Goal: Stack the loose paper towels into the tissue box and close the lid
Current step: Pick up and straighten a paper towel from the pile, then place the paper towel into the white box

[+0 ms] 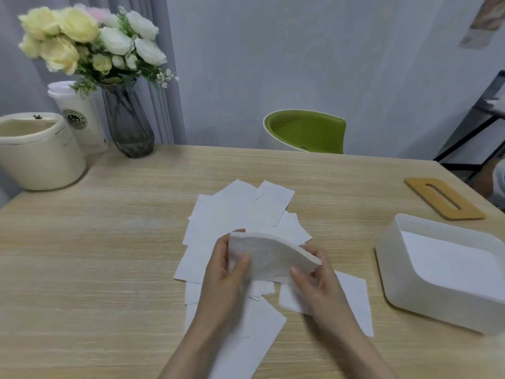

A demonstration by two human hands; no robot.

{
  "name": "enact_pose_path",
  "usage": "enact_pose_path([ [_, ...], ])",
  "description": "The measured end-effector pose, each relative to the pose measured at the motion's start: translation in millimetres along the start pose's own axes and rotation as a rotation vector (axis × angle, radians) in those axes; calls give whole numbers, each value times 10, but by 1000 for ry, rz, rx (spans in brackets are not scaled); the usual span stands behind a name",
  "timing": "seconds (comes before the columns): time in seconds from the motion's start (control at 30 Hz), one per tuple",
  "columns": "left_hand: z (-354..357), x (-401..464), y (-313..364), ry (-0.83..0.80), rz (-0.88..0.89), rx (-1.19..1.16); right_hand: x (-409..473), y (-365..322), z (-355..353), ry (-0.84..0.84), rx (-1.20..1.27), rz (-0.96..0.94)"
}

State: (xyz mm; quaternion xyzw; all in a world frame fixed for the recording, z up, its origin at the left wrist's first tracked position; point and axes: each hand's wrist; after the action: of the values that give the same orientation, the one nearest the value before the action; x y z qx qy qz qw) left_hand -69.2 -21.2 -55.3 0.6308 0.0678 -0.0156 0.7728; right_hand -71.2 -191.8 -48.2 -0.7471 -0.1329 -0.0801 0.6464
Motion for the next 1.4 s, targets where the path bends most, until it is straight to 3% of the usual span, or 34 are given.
enact_pose_path([
  [0.13,5,22,24,48,56,5,21,-8,-42,58,-58,-100],
  [0.37,-40,14,-69,6,-28,16,-22,64,-86,48,-89,-32],
  [0.53,-62,45,-54,163,-58,61,-24,98,-105,72,-146,35],
  [0.67,-100,56,-48,256,-53,95,3,65,-156,235,-2,71],
  [0.87,15,13,95,266,-8,48,-60,-192,-242,293,33,-81],
  [1.0,253,52,301,223,29,52,-81,-428,-502,306,-154,-170],
  [1.4,1681,157,426,-118,-28,195,-358,-797,-1853,570,-508,-149],
])
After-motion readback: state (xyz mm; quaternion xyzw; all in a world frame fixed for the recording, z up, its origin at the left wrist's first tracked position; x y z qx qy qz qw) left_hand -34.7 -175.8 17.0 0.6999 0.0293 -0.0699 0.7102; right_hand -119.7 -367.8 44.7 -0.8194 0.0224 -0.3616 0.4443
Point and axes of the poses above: each hand's wrist, its own x-axis towards the middle knuckle, its own z-axis out of the palm, y = z × x, and after that the axes turned 15 degrees about -z, right-handed
